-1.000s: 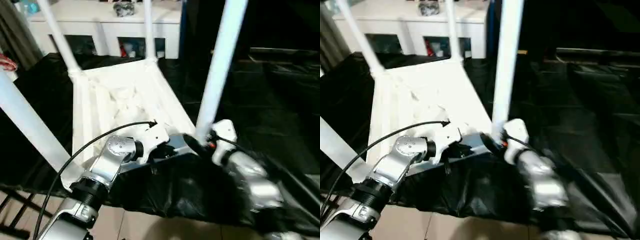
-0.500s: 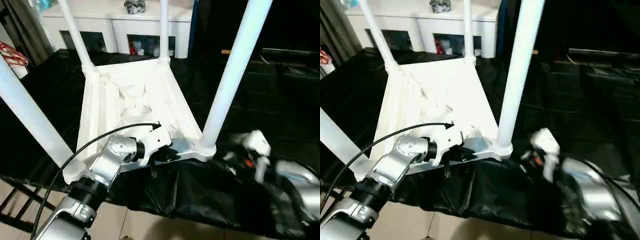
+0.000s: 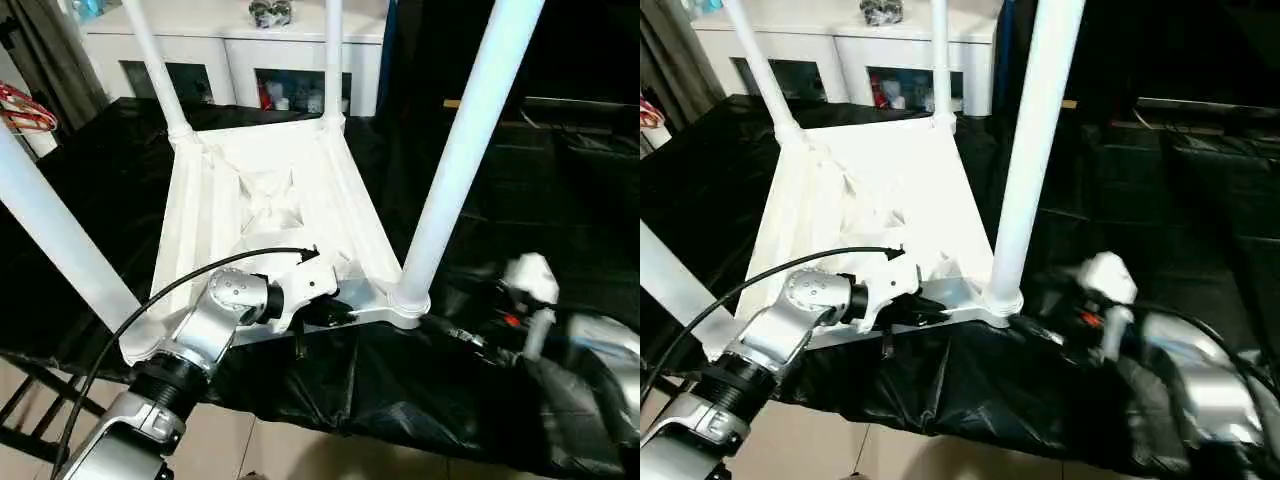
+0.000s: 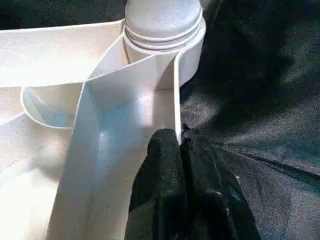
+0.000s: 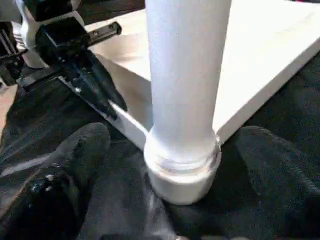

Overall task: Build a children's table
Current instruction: Rotate leg to tighten

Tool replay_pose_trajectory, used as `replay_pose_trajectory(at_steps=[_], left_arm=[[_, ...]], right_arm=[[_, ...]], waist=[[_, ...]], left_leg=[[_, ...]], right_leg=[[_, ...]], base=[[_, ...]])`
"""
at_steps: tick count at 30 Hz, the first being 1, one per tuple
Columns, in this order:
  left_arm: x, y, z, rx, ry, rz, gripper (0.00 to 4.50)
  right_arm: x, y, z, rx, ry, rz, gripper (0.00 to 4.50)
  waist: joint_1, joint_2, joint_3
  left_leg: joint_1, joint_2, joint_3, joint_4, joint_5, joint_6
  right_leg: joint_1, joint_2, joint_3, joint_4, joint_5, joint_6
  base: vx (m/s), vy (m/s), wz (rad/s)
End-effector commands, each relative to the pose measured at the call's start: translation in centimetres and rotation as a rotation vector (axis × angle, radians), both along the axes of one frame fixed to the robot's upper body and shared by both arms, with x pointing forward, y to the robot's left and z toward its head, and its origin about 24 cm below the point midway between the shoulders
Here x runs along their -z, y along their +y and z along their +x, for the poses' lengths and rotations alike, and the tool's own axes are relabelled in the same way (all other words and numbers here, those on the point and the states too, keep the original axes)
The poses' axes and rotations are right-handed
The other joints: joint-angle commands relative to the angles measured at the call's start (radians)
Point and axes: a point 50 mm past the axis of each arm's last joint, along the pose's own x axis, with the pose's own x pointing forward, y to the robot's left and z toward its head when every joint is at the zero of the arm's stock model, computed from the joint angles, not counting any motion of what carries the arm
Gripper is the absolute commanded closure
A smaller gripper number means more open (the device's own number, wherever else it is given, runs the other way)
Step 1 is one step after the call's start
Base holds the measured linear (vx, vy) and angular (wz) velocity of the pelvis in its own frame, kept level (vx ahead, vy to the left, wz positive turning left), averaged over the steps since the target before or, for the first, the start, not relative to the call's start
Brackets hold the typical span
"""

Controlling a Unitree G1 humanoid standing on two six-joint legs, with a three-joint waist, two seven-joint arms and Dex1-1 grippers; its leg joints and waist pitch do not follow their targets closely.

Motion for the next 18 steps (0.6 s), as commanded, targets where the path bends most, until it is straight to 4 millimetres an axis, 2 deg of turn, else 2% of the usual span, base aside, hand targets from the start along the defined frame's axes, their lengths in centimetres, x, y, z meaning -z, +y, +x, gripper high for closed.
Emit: replay_pose_trajectory(at_steps=[1, 5, 7, 9, 12, 18], left_arm=[[0.2, -0.2, -0.4, 0.064, 0.020, 0.030, 4.50], [0.2, 0.0, -0.4, 0.070, 0.023, 0.039, 4.50], [0.1, 0.0, -0.3, 0.069, 0.022, 0.041, 4.50], [0.1, 0.1, -0.2, 0.067, 0.021, 0.042, 4.50], [0.0, 0.3, -0.1, 0.067, 0.024, 0.047, 4.50], [0.1, 1.0, -0.1, 0.070, 0.030, 0.063, 4.50]], right_arm=[[0.5, 1.1, 1.0, -0.008, -0.007, -0.056, 0.03], [0.6, 1.9, 2.1, 0.007, -0.003, -0.042, 0.03], [0.6, 2.3, 2.6, 0.007, -0.002, -0.040, 0.38], [0.6, 2.4, 2.8, 0.003, -0.006, -0.043, 0.38], [0.7, 2.7, 3.1, -0.017, -0.002, -0.040, 0.81], [0.8, 2.9, 3.4, -0.051, 0.005, -0.056, 1.24]], waist=[[0.000, -0.015, -0.052], [0.003, -0.015, -0.057], [0.004, -0.015, -0.058], [0.006, -0.016, -0.058], [0.006, -0.018, -0.057], [0.003, -0.018, -0.053]], left_leg=[[-0.003, 0.015, 0.002, -0.050, -0.116, 0.099], [0.001, 0.017, 0.002, -0.046, -0.096, 0.099], [-0.002, 0.017, 0.002, -0.044, -0.077, 0.111], [-0.001, 0.017, 0.003, -0.043, -0.078, 0.114], [-0.003, 0.017, 0.003, -0.043, -0.085, 0.114], [-0.002, 0.018, 0.003, -0.046, -0.130, 0.094]], right_leg=[[0.057, -0.043, 0.029, -0.059, -0.088, -0.237], [0.057, -0.042, 0.031, -0.051, -0.028, -0.253], [0.059, -0.042, 0.030, -0.044, 0.015, -0.265], [0.059, -0.042, 0.030, -0.045, 0.016, -0.267], [0.060, -0.044, 0.030, -0.044, 0.006, -0.268], [0.059, -0.045, 0.031, -0.050, -0.067, -0.255]], base=[[0.000, 0.000, 0.00], [0.000, 0.000, 0.00], [0.000, 0.000, 0.00], [0.000, 0.000, 0.00], [0.000, 0.000, 0.00], [0.000, 0.000, 0.00]])
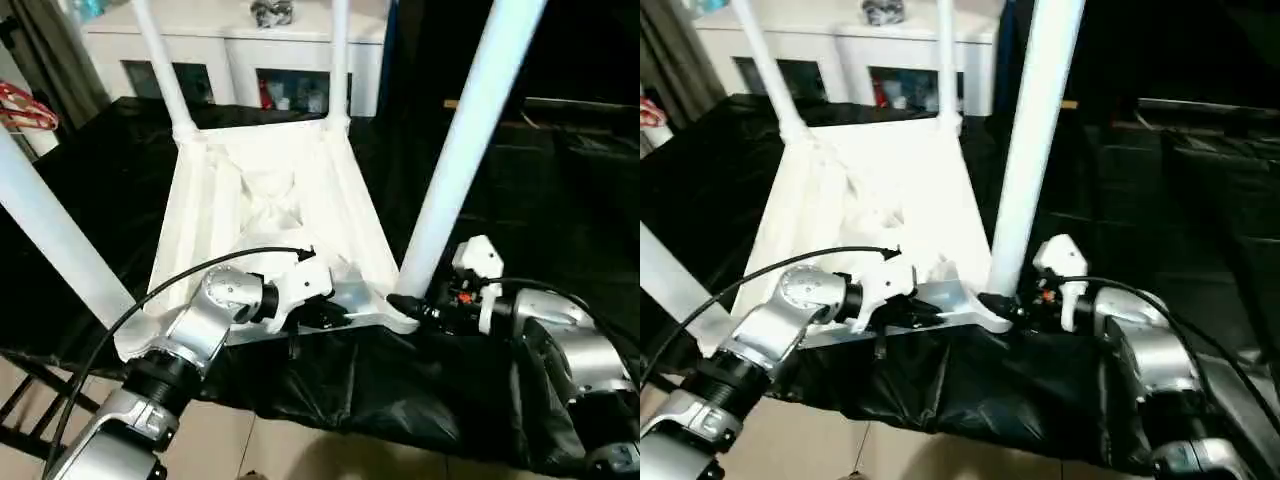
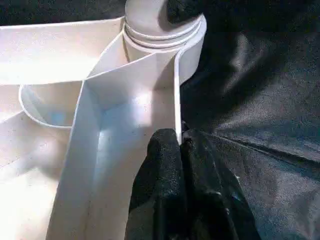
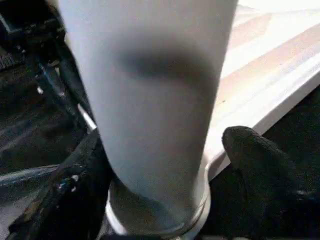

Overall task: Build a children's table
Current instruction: Rotate leg to tighten

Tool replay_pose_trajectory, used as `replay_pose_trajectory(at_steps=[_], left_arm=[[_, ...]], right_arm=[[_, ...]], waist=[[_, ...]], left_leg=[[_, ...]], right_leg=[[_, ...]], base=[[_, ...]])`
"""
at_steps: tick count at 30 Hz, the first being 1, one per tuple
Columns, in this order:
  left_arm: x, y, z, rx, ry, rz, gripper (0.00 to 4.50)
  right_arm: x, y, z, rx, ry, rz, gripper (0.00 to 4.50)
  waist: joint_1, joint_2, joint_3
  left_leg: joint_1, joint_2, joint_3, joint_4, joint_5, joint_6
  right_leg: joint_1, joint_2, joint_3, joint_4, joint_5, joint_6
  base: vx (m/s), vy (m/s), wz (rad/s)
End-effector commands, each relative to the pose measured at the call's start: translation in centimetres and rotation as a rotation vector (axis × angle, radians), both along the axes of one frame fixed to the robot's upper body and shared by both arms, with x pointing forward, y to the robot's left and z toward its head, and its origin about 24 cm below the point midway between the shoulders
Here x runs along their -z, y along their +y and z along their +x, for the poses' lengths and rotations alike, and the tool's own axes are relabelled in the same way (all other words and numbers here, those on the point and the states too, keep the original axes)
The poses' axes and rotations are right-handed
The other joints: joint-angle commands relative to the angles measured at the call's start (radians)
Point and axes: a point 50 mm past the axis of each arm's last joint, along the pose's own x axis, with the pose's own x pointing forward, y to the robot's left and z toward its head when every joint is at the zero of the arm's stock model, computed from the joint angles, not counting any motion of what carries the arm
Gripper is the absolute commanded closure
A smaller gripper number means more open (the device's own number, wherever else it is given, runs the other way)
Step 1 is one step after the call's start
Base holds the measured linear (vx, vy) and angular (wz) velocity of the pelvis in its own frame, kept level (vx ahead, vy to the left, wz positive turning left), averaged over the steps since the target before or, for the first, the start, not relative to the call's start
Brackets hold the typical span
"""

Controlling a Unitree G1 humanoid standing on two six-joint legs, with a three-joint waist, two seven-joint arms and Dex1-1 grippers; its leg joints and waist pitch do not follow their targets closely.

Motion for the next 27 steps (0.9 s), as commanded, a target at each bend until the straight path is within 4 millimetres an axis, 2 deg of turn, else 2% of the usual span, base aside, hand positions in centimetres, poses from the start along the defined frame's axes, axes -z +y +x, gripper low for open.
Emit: replay_pose_trajectory(at_steps=[1, 2, 4, 6, 8, 12, 16, 21, 24, 27], left_arm=[[0.2, 0.3, -0.2, 0.044, 0.014, 0.047, 4.50], [0.2, 0.4, -0.2, 0.045, 0.014, 0.049, 4.50], [0.2, 0.6, -0.1, 0.047, 0.013, 0.057, 4.50], [0.2, 0.8, 0.0, 0.046, 0.011, 0.064, 4.50], [0.1, 1.0, 0.1, 0.045, 0.010, 0.069, 4.50], [0.1, 1.3, 0.2, 0.044, 0.011, 0.078, 4.50], [0.2, 1.6, 0.3, 0.044, 0.012, 0.086, 4.50], [0.1, 1.6, 0.6, 0.014, 0.006, 0.083, 4.50], [-0.2, 1.3, 1.2, -0.053, -0.020, 0.060, 4.50], [-0.6, 0.8, 1.6, -0.118, -0.048, 0.037, 4.50]], right_arm=[[-0.4, 0.2, 0.5, -0.015, -0.016, -0.012, 1.32], [-0.3, 0.2, 0.6, -0.017, -0.017, -0.013, 1.53], [-0.3, 0.4, 0.8, -0.026, -0.015, -0.013, 1.65], [-0.2, 0.5, 0.9, -0.036, -0.014, -0.016, 1.73], [-0.2, 0.6, 0.9, -0.041, -0.012, -0.016, 2.03], [0.0, 0.8, 0.9, -0.058, -0.004, -0.018, 2.35], [0.3, 0.8, 0.6, -0.069, 0.007, -0.018, 2.47], [0.8, 0.8, 0.2, -0.045, 0.016, -0.010, 2.50], [1.4, 1.1, 0.3, 0.101, 0.004, 0.032, 2.51], [2.2, 2.0, -0.2, 0.196, 0.006, 0.072, 2.51]], waist=[[0.003, -0.017, -0.053], [0.001, -0.017, -0.053], [0.001, -0.019, -0.053], [0.000, -0.016, -0.052], [-0.002, -0.018, -0.049], [-0.004, -0.018, -0.049], [-0.004, -0.019, -0.050], [-0.004, -0.018, -0.049], [-0.007, -0.021, -0.044], [-0.012, -0.023, -0.041]], left_leg=[[0.001, 0.017, 0.003, -0.055, -0.136, 0.091], [0.000, 0.017, 0.003, -0.055, -0.141, 0.088], [0.001, 0.017, 0.003, -0.055, -0.145, 0.085], [0.000, 0.017, 0.002, -0.055, -0.149, 0.081], [0.001, 0.016, 0.002, -0.057, -0.171, 0.072], [0.001, 0.016, 0.002, -0.058, -0.180, 0.064], [0.000, 0.016, 0.002, -0.056, -0.161, 0.071], [0.002, 0.016, 0.003, -0.058, -0.176, 0.069], [0.001, 0.016, 0.002, -0.063, -0.196, 0.057], [0.004, 0.015, -0.001, -0.070, -0.230, 0.032]], right_leg=[[0.060, -0.044, 0.032, -0.057, -0.077, -0.252], [0.059, -0.044, 0.032, -0.057, -0.085, -0.252], [0.059, -0.044, 0.032, -0.057, -0.092, -0.250], [0.058, -0.044, 0.033, -0.057, -0.099, -0.249], [0.057, -0.045, 0.033, -0.060, -0.128, -0.246], [0.057, -0.044, 0.034, -0.061, -0.145, -0.236], [0.057, -0.044, 0.034, -0.058, -0.111, -0.246], [0.056, -0.044, 0.034, -0.060, -0.130, -0.245], [0.053, -0.045, 0.036, -0.065, -0.179, -0.229], [0.052, -0.045, 0.037, -0.075, -0.259, -0.194]], base=[[0.000, 0.000, 0.00], [0.000, 0.000, 0.00], [0.000, 0.000, 0.00], [0.000, 0.000, 0.00], [0.000, 0.000, 0.00], [0.000, 0.000, 0.00], [0.000, 0.000, 0.00], [0.000, 0.000, 0.00], [0.000, 0.000, 0.00], [0.000, 0.000, 0.00]])
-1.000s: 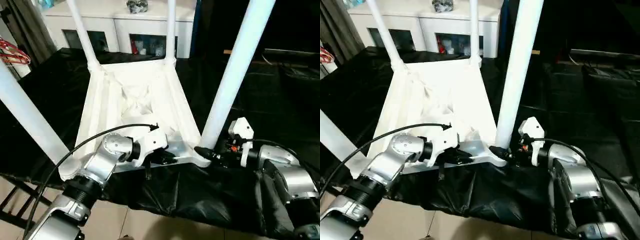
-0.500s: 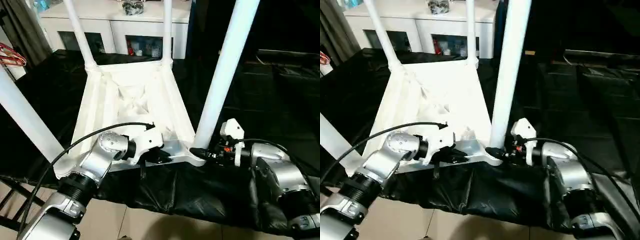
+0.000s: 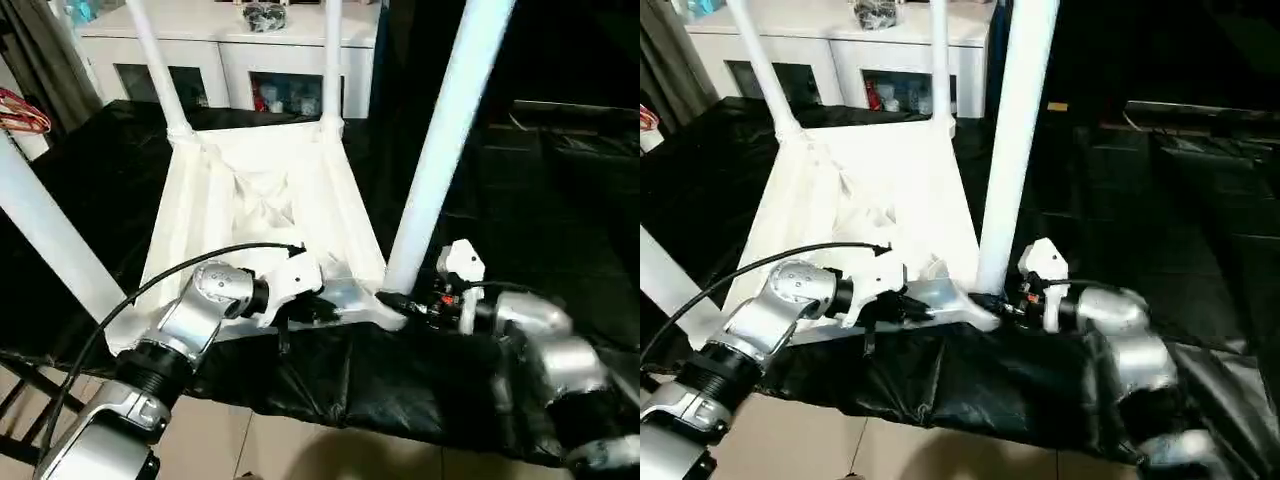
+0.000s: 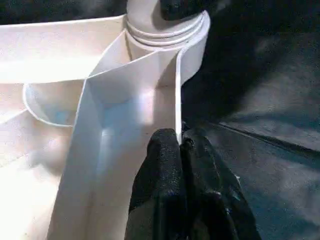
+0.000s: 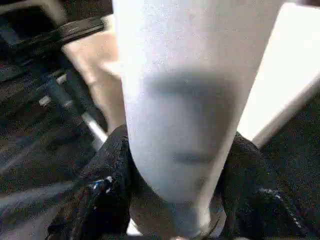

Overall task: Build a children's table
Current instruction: Rotate leg to tighten

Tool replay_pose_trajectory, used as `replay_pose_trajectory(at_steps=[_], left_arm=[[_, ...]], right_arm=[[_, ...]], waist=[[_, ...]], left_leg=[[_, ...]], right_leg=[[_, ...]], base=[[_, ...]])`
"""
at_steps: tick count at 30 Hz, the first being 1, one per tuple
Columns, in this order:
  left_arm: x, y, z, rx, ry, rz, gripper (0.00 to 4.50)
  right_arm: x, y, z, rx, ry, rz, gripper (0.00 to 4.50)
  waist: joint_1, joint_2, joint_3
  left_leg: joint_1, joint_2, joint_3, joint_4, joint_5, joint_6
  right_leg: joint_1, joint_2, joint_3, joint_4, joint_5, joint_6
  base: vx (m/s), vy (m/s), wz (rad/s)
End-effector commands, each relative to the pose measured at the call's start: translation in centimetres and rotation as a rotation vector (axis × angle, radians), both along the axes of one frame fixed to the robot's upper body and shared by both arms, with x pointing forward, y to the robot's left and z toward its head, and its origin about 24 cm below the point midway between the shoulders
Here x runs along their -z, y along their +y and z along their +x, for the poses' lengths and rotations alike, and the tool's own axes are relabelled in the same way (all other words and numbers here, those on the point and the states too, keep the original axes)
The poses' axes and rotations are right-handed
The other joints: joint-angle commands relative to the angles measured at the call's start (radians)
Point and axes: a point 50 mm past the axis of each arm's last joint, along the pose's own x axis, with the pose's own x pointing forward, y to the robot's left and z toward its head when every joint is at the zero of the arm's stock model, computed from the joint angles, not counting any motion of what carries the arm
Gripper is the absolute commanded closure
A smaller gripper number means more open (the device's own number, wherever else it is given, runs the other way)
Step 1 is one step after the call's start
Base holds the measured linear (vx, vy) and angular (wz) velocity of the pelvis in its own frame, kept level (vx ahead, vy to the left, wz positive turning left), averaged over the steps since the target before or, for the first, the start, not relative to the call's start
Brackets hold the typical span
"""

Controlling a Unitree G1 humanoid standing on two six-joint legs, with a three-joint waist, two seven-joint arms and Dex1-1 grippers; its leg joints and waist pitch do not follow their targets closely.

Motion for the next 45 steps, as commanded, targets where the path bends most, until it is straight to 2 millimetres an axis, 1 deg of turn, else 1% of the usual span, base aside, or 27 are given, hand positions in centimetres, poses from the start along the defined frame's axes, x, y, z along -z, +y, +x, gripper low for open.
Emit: replay_pose_trajectory(at_steps=[1, 2, 4, 5, 7, 8, 10, 11, 12, 13, 14, 16, 17, 19, 23, 26, 28, 30, 32, 34, 35, 36, 37, 38, 39, 41, 45], left_arm=[[-0.6, -0.2, 0.7, -0.068, -0.042, 0.005, 4.50], [-0.7, -0.4, 0.8, -0.081, -0.049, -0.001, 4.50], [-0.9, -1.7, 0.7, -0.134, -0.073, -0.031, 4.50], [-0.9, -1.7, 0.7, -0.134, -0.073, -0.031, 4.50], [-1.0, -2.8, 0.4, -0.172, -0.087, -0.053, 4.50], [-1.0, -2.8, 0.4, -0.172, -0.087, -0.053, 4.50], [-0.8, -4.3, 0.1, -0.197, -0.095, -0.069, 4.50], [-0.8, -4.9, 0.0, -0.208, -0.097, -0.077, 4.50], [-0.7, -5.5, 0.0, -0.225, -0.104, -0.086, 4.50], [-0.7, -6.0, -0.1, -0.231, -0.111, -0.089, 4.50], [-0.6, -6.3, -0.2, -0.233, -0.115, -0.089, 4.50], [-0.6, -6.6, -0.3, -0.235, -0.106, -0.099, 4.50], [-0.7, -6.6, -0.3, -0.235, -0.100, -0.102, 4.50], [-0.8, -6.2, -0.5, -0.218, -0.091, -0.103, 4.50], [-0.7, -5.2, -0.5, -0.187, -0.082, -0.091, 4.50], [-0.7, -4.5, -0.6, -0.151, -0.082, -0.080, 4.50], [-0.6, -3.3, -1.0, -0.082, -0.067, -0.054, 4.50], [-0.5, -2.8, -1.2, -0.049, -0.058, -0.045, 4.50], [-0.6, -2.3, -1.4, -0.006, -0.048, -0.041, 4.50], [-0.6, -1.8, -1.6, 0.025, -0.040, -0.036, 4.50], [-0.6, -1.5, -1.6, 0.052, -0.035, -0.029, 4.50], [-0.7, -1.3, -1.7, 0.069, -0.032, -0.025, 4.50], [-0.6, -1.0, -1.7, 0.086, -0.026, -0.017, 4.50], [-0.6, -0.7, -1.8, 0.103, -0.022, -0.006, 4.50], [-0.7, -0.6, -1.8, 0.112, -0.020, -0.002, 4.50], [-0.7, 0.1, -1.7, 0.143, 0.001, 0.016, 4.50], [-0.8, 0.4, -1.6, 0.157, 0.002, 0.026, 4.50]], right_arm=[[1.3, 0.5, -0.7, 0.088, 0.044, 0.003, 2.51], [1.5, 0.9, -0.8, 0.106, 0.045, 0.012, 2.51], [2.3, 3.1, -1.4, 0.216, 0.050, 0.050, 2.51], [2.3, 3.1, -1.4, 0.216, 0.050, 0.050, 2.51], [2.6, 4.9, -1.4, 0.335, 0.049, 0.049, 2.51], [2.6, 4.9, -1.4, 0.335, 0.049, 0.049, 2.51], [2.9, 6.5, -0.5, 0.490, 0.077, 0.052, 2.51], [2.9, 7.2, -0.1, 0.543, 0.089, 0.055, 2.51], [2.8, 8.2, 0.1, 0.551, 0.091, 0.056, 2.51], [2.6, 9.2, 0.2, 0.535, 0.075, 0.056, 2.51], [2.4, 9.9, 0.2, 0.510, 0.060, 0.057, 2.51], [2.0, 10.6, 0.0, 0.462, 0.036, 0.064, 2.51], [1.9, 10.6, -0.1, 0.453, 0.038, 0.084, 1.96], [1.5, 9.9, -0.2, 0.435, 0.047, 0.129, 1.82], [1.2, 8.7, 0.0, 0.405, 0.027, 0.112, 1.41], [0.9, 7.7, 0.1, 0.350, 0.010, 0.093, 1.36], [0.7, 5.9, -0.2, 0.234, 0.005, 0.040, 1.36], [0.5, 5.1, -0.5, 0.172, 0.009, 0.017, 1.36], [0.3, 4.3, -0.8, 0.102, 0.022, 0.003, 1.36], [0.2, 3.6, -1.1, 0.042, 0.038, -0.004, 1.36], [0.0, 3.1, -1.2, -0.005, 0.036, -0.019, 1.36], [-0.1, 2.8, -1.3, -0.036, 0.035, -0.030, 1.36], [-0.2, 2.4, -1.5, -0.087, 0.051, -0.034, 1.36], [-0.3, 2.3, -1.6, -0.122, 0.065, -0.033, 1.36], [-0.4, 2.2, -1.7, -0.143, 0.074, -0.031, 1.36], [-0.7, 2.1, -2.1, -0.256, 0.094, -0.041, 1.36], [-0.8, 2.0, -2.2, -0.311, 0.109, -0.048, 1.36]], waist=[[0.002, -0.015, -0.043], [0.000, -0.015, -0.042], [0.001, -0.016, -0.041], [-0.002, -0.017, -0.040], [-0.008, -0.012, -0.037], [-0.012, -0.013, -0.036], [-0.015, -0.012, -0.035], [-0.024, -0.011, -0.033], [-0.024, -0.007, -0.034], [-0.025, -0.010, -0.036], [-0.027, -0.012, -0.038], [-0.027, -0.012, -0.038], [-0.025, -0.011, -0.040], [-0.023, -0.007, -0.042], [-0.026, -0.007, -0.044], [-0.031, -0.009, -0.045], [-0.032, -0.014, -0.045], [-0.031, -0.012, -0.045], [-0.029, -0.020, -0.045], [-0.023, -0.015, -0.044], [-0.019, -0.020, -0.044], [-0.016, -0.018, -0.044], [-0.011, -0.024, -0.045], [-0.005, -0.021, -0.046], [-0.005, -0.027, -0.046], [0.001, -0.025, -0.047], [0.008, -0.029, -0.047]], left_leg=[[0.003, 0.015, 0.000, -0.079, -0.251, 0.033], [0.001, 0.015, -0.001, -0.081, -0.257, 0.030], [0.004, 0.016, -0.003, -0.086, -0.274, 0.014], [0.003, 0.016, -0.003, -0.087, -0.276, 0.011], [0.002, 0.015, -0.007, -0.092, -0.296, -0.009], [0.002, 0.011, -0.008, -0.094, -0.313, -0.011], [0.003, 0.010, -0.008, -0.095, -0.325, -0.013], [0.000, 0.009, -0.008, -0.098, -0.320, -0.024], [0.001, 0.007, -0.012, -0.099, -0.326, -0.029], [0.003, 0.006, -0.011, -0.098, -0.324, -0.027], [0.006, 0.006, -0.008, -0.095, -0.315, -0.021], [0.003, 0.007, -0.006, -0.093, -0.301, -0.013], [0.001, 0.007, -0.005, -0.092, -0.280, -0.006], [0.000, 0.007, -0.004, -0.090, -0.246, 0.006], [-0.002, 0.008, -0.003, -0.088, -0.218, 0.020], [-0.001, 0.008, -0.002, -0.086, -0.209, 0.028], [-0.002, 0.008, -0.002, -0.083, -0.188, 0.043], [0.000, 0.009, 0.001, -0.081, -0.182, 0.052], [0.001, 0.011, 0.002, -0.080, -0.177, 0.060], [0.004, 0.014, 0.003, -0.080, -0.184, 0.063], [0.005, 0.014, 0.004, -0.079, -0.187, 0.064], [0.005, 0.015, 0.004, -0.079, -0.186, 0.063], [0.005, 0.015, 0.005, -0.078, -0.183, 0.067], [0.009, 0.017, 0.005, -0.077, -0.175, 0.071], [0.010, 0.017, 0.007, -0.075, -0.168, 0.074], [0.005, 0.017, 0.006, -0.073, -0.137, 0.086], [0.006, 0.017, 0.007, -0.072, -0.140, 0.082]], right_leg=[[0.048, -0.047, 0.035, -0.088, -0.296, -0.181], [0.049, -0.046, 0.036, -0.089, -0.308, -0.173], [0.045, -0.046, 0.038, -0.092, -0.332, -0.155], [0.045, -0.046, 0.038, -0.092, -0.335, -0.157], [0.043, -0.046, 0.038, -0.095, -0.362, -0.139], [0.043, -0.045, 0.036, -0.098, -0.388, -0.129], [0.040, -0.045, 0.037, -0.103, -0.406, -0.117], [0.037, -0.045, 0.038, -0.103, -0.404, -0.119], [0.041, -0.046, 0.035, -0.102, -0.415, -0.115], [0.042, -0.045, 0.035, -0.106, -0.415, -0.105], [0.039, -0.043, 0.038, -0.106, -0.377, -0.111], [0.041, -0.040, 0.039, -0.102, -0.329, -0.122], [0.044, -0.040, 0.040, -0.097, -0.278, -0.133], [0.049, -0.038, 0.040, -0.089, -0.202, -0.153], [0.055, -0.037, 0.038, -0.083, -0.137, -0.176], [0.059, -0.038, 0.038, -0.082, -0.125, -0.189], [0.062, -0.036, 0.037, -0.078, -0.096, -0.199], [0.060, -0.037, 0.038, -0.078, -0.089, -0.209], [0.061, -0.037, 0.038, -0.077, -0.092, -0.215], [0.058, -0.039, 0.039, -0.078, -0.114, -0.218], [0.058, -0.039, 0.039, -0.079, -0.119, -0.220], [0.057, -0.040, 0.040, -0.076, -0.119, -0.222], [0.058, -0.040, 0.039, -0.076, -0.121, -0.223], [0.055, -0.041, 0.041, -0.074, -0.107, -0.229], [0.055, -0.039, 0.041, -0.072, -0.090, -0.233], [0.058, -0.040, 0.039, -0.064, -0.046, -0.248], [0.058, -0.043, 0.038, -0.064, -0.073, -0.246]], base=[[0.000, 0.000, 0.00], [0.000, 0.000, 0.00], [0.000, 0.000, 0.00], [0.000, 0.000, 0.00], [0.000, 0.000, 0.00], [0.000, 0.000, 0.00], [0.000, 0.000, 0.00], [0.000, 0.000, 0.00], [0.000, 0.000, 0.00], [0.000, 0.000, 0.00], [0.000, 0.000, 0.00], [0.000, 0.000, 0.00], [0.000, 0.000, 0.00], [0.000, 0.000, 0.00], [0.000, 0.000, 0.00], [0.000, 0.000, 0.00], [0.000, 0.000, 0.00], [0.000, 0.000, 0.00], [0.000, 0.000, 0.00], [0.000, 0.000, 0.00], [0.000, 0.000, 0.00], [0.000, 0.000, 0.00], [0.000, 0.000, 0.00], [0.000, 0.000, 0.00], [0.000, 0.000, 0.00], [0.000, 0.000, 0.00], [0.000, 0.000, 0.00]])
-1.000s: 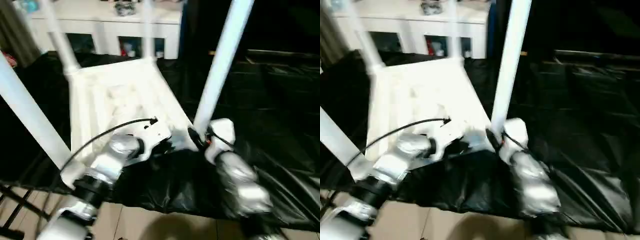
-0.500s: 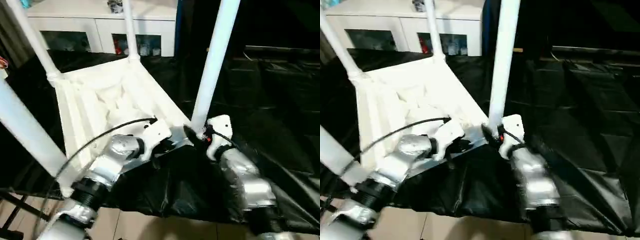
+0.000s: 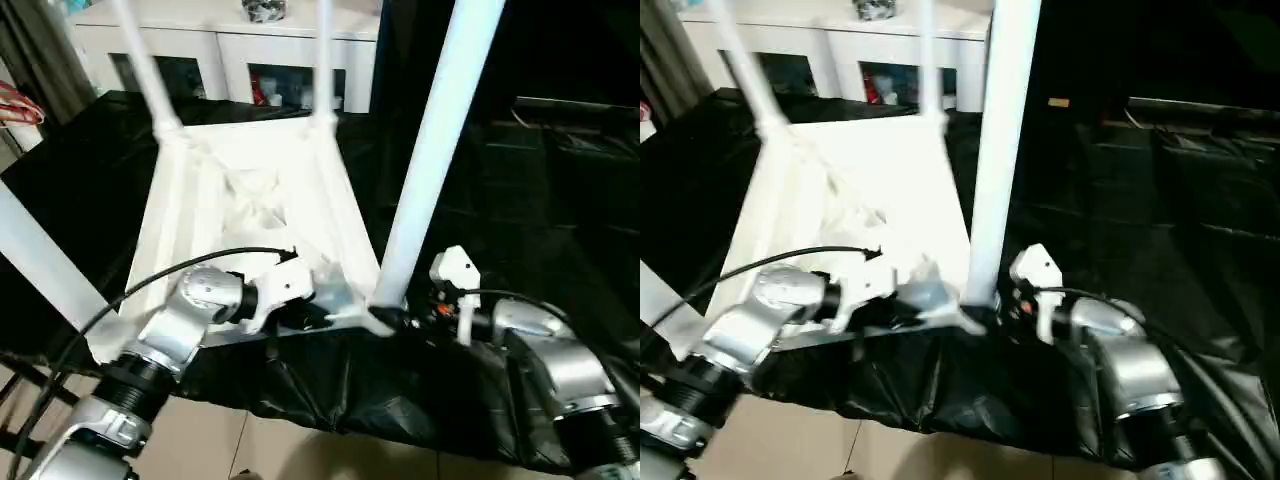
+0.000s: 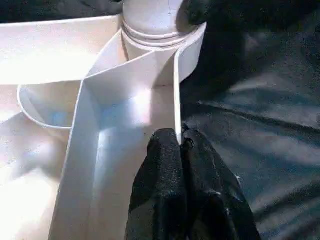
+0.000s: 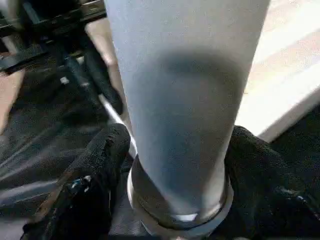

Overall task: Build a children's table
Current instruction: Rotate leg to tighten

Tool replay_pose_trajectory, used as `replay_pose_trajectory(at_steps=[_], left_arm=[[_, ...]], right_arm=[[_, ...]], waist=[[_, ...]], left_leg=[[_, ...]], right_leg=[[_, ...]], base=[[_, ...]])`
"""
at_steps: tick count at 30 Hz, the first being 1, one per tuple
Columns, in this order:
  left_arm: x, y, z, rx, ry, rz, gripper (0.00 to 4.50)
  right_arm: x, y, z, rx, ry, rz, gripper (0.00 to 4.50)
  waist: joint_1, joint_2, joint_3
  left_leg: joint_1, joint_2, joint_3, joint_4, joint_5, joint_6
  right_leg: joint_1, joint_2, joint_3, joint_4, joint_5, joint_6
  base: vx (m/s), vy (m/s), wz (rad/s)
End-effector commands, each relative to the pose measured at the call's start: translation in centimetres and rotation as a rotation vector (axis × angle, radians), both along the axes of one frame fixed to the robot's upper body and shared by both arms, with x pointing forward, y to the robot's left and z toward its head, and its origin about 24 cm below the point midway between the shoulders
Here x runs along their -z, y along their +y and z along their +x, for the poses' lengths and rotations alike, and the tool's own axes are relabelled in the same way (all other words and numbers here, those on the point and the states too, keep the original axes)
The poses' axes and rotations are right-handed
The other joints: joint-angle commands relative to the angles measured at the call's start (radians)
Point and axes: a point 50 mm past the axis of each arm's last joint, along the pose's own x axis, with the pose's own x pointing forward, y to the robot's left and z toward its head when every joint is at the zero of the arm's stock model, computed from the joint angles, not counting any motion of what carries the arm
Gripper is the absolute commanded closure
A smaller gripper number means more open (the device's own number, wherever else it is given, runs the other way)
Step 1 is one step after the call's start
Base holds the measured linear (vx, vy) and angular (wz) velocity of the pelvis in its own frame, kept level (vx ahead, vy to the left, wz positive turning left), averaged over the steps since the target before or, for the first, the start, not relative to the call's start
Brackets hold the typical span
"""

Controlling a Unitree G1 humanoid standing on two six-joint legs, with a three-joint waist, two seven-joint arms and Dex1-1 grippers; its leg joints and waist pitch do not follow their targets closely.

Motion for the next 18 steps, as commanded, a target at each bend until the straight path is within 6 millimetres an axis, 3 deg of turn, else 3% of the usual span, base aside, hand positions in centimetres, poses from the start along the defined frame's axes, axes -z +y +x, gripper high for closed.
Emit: replay_pose_trajectory(at_steps=[1, 2, 4, 12, 18], left_arm=[[-0.32, -0.57, 0.10, 0.063, -0.003, 0.016, 4.50], [-0.40, -0.42, 0.22, 0.068, -0.003, 0.023, 4.50], [-0.51, -0.16, 0.53, 0.067, -0.008, 0.032, 4.50], [-0.45, 0.19, 0.78, 0.066, -0.005, 0.044, 4.50], [-0.30, 0.38, 1.02, 0.052, 0.001, 0.051, 4.50]], right_arm=[[0.27, 1.44, -0.52, -0.150, 0.053, -0.001, 1.36], [0.24, 1.47, -0.34, -0.169, 0.058, -0.009, 1.62], [0.08, 1.76, 0.12, -0.185, 0.063, -0.004, 1.68], [0.16, 2.20, 0.02, -0.247, 0.094, 0.004, 2.31], [0.52, 2.25, -0.14, -0.265, 0.110, -0.002, 2.48]], waist=[[0.001, -0.015, -0.055], [0.004, -0.018, -0.056], [0.008, -0.016, -0.054], [0.018, -0.018, -0.055], [0.022, -0.014, -0.056]], left_leg=[[-0.003, 0.019, 0.005, -0.055, -0.146, 0.085], [-0.002, 0.018, 0.005, -0.055, -0.151, 0.082], [-0.002, 0.018, 0.005, -0.056, -0.160, 0.073], [-0.002, 0.018, 0.004, -0.054, -0.165, 0.057], [-0.002, 0.018, 0.003, -0.055, -0.170, 0.048]], right_leg=[[0.056, -0.044, 0.038, -0.056, -0.081, -0.246], [0.057, -0.043, 0.037, -0.056, -0.101, -0.244], [0.053, -0.045, 0.038, -0.058, -0.136, -0.239], [0.054, -0.046, 0.039, -0.055, -0.131, -0.233], [0.054, -0.045, 0.038, -0.055, -0.134, -0.228]], base=[[0.000, 0.000, 0.00], [0.000, 0.000, 0.00], [0.000, 0.000, 0.00], [0.000, 0.000, 0.00], [0.000, 0.000, 0.00]])
